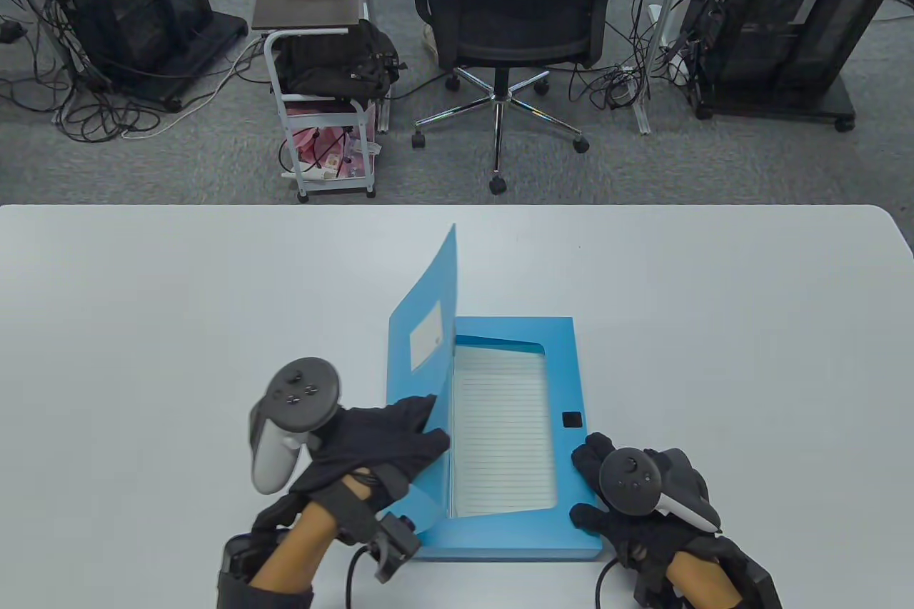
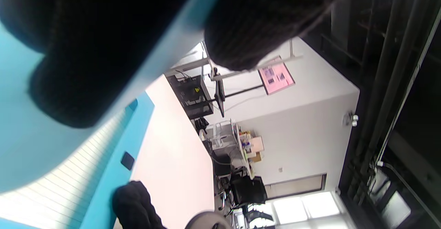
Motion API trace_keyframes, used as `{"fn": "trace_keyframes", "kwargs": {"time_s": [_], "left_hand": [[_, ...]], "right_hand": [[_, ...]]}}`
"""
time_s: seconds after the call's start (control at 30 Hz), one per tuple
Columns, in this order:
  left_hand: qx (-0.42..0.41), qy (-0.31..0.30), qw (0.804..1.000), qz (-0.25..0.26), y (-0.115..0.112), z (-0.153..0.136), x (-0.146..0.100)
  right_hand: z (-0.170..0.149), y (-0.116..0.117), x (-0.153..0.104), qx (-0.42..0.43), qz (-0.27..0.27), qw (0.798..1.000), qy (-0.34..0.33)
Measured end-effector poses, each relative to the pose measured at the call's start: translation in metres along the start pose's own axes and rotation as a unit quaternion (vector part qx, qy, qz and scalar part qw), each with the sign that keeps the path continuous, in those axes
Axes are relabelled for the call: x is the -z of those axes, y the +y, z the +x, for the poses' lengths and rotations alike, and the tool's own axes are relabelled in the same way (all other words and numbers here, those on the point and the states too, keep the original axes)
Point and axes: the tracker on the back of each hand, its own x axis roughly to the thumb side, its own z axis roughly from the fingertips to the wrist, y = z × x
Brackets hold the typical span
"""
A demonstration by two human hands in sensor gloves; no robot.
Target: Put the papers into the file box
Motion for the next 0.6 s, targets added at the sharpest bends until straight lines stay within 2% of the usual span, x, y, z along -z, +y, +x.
{"fn": "trace_keyframes", "kwargs": {"time_s": [0.17,0.27,0.33,0.43,0.53,0.6], "left_hand": [[0.074,0.028,0.996,-0.036,-0.069,-0.004,0.047],[0.148,0.057,0.985,-0.061,-0.104,-0.012,0.068],[0.190,0.058,0.977,-0.075,-0.119,-0.016,0.080],[0.202,0.063,0.974,-0.086,-0.135,-0.027,0.091],[0.227,0.055,0.969,-0.077,-0.146,-0.029,0.094],[0.265,0.048,0.960,-0.073,-0.153,-0.024,0.093]], "right_hand": [[-0.004,-0.005,0.001,0.019,-0.026,0.999,0.011],[-0.006,-0.006,0.001,0.031,-0.027,0.999,0.012],[-0.008,-0.006,0.002,0.036,-0.029,0.999,0.012],[-0.010,-0.006,0.002,0.048,-0.026,0.998,0.011],[-0.014,-0.007,0.002,0.056,-0.027,0.998,0.013],[-0.021,-0.009,0.001,0.092,-0.015,0.996,0.012]]}}
